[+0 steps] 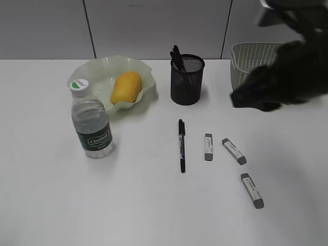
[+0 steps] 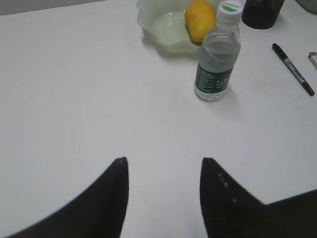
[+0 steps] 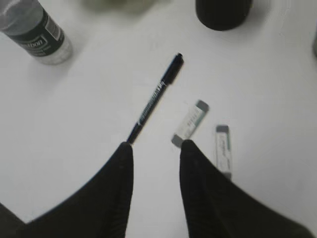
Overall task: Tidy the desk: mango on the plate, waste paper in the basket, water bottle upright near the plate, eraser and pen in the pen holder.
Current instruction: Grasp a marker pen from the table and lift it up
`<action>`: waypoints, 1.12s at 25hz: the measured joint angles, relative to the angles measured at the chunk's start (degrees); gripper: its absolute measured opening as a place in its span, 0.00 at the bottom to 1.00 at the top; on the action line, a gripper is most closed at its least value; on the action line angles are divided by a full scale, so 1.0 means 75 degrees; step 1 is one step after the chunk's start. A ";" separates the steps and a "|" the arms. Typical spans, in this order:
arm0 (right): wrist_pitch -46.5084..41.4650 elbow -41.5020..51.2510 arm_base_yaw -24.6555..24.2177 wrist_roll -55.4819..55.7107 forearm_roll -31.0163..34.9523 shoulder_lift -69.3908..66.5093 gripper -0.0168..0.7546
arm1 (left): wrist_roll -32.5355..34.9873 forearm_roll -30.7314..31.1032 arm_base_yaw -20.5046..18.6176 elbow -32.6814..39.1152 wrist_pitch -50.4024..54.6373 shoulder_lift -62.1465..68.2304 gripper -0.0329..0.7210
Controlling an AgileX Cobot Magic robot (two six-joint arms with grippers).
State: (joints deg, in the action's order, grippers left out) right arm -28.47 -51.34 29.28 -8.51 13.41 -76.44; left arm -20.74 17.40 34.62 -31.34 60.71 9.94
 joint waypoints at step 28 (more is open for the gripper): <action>-0.3538 -0.6935 0.0435 0.3738 -0.1685 -0.8014 0.21 | 0.0160 -0.0060 0.0000 0.0059 0.0127 -0.1373 0.46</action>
State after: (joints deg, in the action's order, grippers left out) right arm -55.00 -103.35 32.54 19.52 0.77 -136.55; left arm -19.54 16.95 34.62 -30.90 61.67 -0.36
